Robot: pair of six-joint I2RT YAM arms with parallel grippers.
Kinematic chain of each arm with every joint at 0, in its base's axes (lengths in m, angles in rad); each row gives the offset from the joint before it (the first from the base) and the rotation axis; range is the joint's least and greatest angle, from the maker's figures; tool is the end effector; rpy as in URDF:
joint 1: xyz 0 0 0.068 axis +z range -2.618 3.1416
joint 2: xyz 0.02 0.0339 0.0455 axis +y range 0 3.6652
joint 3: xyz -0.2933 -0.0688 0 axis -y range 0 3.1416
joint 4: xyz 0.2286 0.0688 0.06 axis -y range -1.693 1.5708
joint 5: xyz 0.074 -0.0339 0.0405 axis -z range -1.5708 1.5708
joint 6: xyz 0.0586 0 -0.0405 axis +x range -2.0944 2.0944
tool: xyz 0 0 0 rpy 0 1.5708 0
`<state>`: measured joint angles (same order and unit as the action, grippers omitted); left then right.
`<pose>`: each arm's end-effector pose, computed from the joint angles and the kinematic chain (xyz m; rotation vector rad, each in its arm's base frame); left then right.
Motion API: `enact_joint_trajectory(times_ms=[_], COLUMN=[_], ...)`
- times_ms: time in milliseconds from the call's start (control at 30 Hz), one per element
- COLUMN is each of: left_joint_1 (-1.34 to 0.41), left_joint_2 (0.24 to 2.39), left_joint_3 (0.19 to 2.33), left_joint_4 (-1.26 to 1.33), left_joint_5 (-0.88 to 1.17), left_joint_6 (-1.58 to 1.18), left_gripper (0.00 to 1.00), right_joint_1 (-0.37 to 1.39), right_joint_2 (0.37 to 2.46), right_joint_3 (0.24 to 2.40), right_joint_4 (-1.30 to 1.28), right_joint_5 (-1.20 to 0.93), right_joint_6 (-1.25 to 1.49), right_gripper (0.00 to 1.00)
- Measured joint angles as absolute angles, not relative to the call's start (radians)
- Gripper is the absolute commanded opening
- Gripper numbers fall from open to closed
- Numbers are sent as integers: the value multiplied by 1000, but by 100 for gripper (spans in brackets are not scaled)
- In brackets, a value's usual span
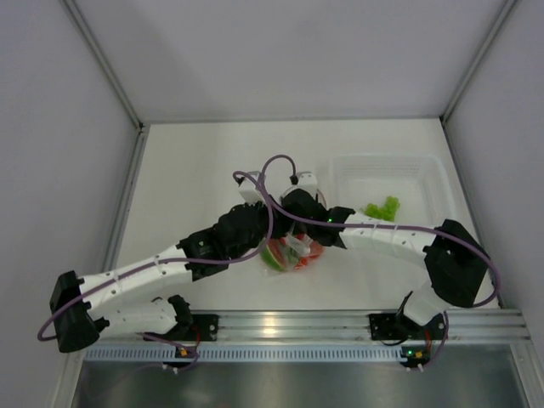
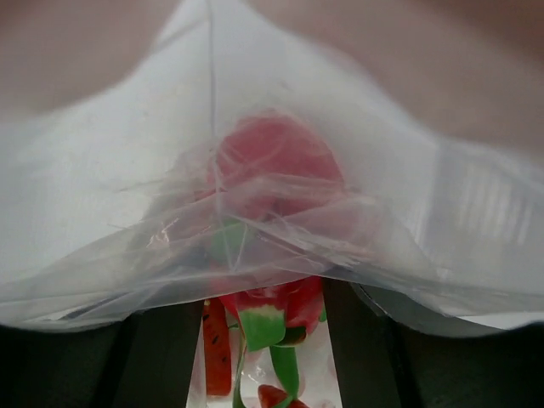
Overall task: Open the zip-top bag and remove the fake food
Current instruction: Pick up the fake fruit from the zipper food storage bag.
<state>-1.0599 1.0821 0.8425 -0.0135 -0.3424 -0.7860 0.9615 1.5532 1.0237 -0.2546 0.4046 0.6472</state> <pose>0.1363 -0.2030 0.3442 0.0075 1.9251 -0.9789 0.2095 0.2599 0.2528 -0.1663 2.2975 0.3596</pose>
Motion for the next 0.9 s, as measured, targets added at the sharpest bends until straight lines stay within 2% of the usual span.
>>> enact_joint_trajectory(times_ms=[367,900], left_joint_1=[-1054,-1044], left_joint_2=[1077,1050], left_joint_3=[840,839], left_joint_4=[-67,-125], left_joint_5=[-385,-364], left_joint_6=[-786,-772], left_gripper=[0,0], right_joint_1=[961,961], right_joint_2=[1627,1684], right_joint_3=[1082,1129], right_joint_4=[-272,-271], right_joint_5=[456,496], right_joint_6=[630,632], right_gripper=[68,67])
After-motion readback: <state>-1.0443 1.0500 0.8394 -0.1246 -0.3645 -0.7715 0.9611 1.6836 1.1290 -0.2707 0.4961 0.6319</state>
